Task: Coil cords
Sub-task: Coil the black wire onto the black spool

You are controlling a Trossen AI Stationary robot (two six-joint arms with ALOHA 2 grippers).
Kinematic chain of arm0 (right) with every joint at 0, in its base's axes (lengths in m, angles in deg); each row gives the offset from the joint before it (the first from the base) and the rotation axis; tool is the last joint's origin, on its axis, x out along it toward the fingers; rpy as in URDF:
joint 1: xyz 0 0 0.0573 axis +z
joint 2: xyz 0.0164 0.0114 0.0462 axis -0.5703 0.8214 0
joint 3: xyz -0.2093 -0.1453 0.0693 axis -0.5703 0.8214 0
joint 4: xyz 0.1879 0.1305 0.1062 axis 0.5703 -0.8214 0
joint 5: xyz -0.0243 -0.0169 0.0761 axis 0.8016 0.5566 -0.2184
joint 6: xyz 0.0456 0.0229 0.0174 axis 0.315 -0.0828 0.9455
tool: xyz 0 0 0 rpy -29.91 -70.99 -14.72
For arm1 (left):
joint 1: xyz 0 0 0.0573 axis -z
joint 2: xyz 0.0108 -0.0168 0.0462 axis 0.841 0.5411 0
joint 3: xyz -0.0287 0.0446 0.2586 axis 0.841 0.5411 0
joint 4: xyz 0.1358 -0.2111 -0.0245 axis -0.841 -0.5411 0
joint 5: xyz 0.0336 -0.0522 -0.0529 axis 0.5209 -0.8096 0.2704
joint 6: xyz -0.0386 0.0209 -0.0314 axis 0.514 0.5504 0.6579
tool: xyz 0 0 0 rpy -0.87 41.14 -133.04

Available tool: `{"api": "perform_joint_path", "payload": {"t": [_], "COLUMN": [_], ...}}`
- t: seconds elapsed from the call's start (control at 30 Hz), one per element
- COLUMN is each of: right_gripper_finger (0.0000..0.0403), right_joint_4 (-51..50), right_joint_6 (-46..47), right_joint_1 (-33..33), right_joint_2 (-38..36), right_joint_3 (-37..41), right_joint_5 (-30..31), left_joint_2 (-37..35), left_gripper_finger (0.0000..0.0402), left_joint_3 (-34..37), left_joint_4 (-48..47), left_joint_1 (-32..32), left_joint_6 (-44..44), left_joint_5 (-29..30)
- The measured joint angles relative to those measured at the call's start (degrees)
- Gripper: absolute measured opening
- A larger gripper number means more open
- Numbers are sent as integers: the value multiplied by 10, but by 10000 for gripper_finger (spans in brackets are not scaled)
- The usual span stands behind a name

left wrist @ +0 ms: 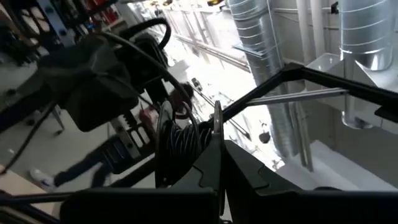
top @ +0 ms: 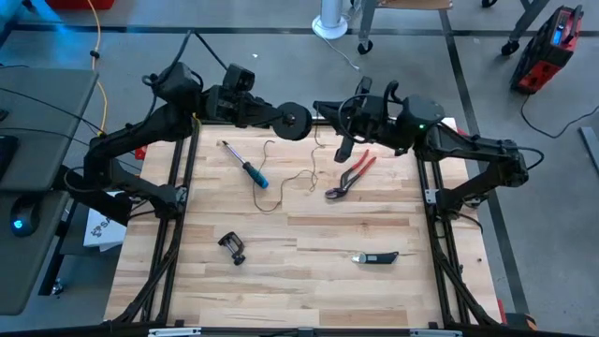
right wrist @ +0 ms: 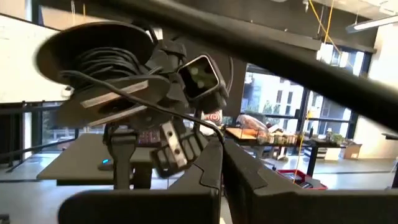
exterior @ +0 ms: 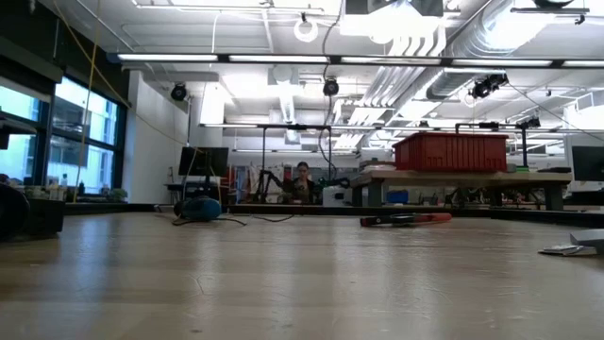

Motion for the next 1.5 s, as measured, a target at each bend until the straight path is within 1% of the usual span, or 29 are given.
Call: {"api": "perform_joint_path", "payload": {"t": [0.13, 0.3, 0.4, 0.5, 0.73, 0.97, 1.03, 1.2, 1.4, 1.5], "right_gripper_finger": [0, 0, 0, 0, 0, 0, 0, 0, 0, 0], "right_joint_4": [16, 12, 13, 18, 36, 95, 97, 106, 157, 177], "right_joint_6": [-4, -8, -21, -24, -19, 19, 34, 76, 138, 173], "right_joint_1": [-4, 1, 2, -1, -3, -3, -3, -3, 0, 1], "right_joint_2": [0, -6, -11, -16, -10, 22, 30, 51, 81, 98], "right_joint_3": [0, 0, 0, 0, 0, 0, 0, 0, 0, 0], "right_joint_5": [-3, -4, 15, 16, 16, -19, -32, -67, -112, -121], "left_joint_2": [2, -1, -6, -8, 2, 23, 30, 41, 57, 67], "left_gripper_finger": [0, 0, 0, 0, 0, 0, 0, 0, 0, 0], "left_joint_3": [0, 0, 0, 0, 0, 0, 0, 0, 0, 0], "left_joint_4": [1, 1, 1, -1, -4, 2, 6, 71, 142, 186], "left_joint_1": [8, 8, 8, 16, 39, 54, 57, 57, 47, 40], "left_joint_6": [4, -17, -6, 14, 27, 48, 49, 64, 63, 59], "left_joint_5": [0, 17, 10, 2, 5, 8, 7, 6, 10, 13]}}
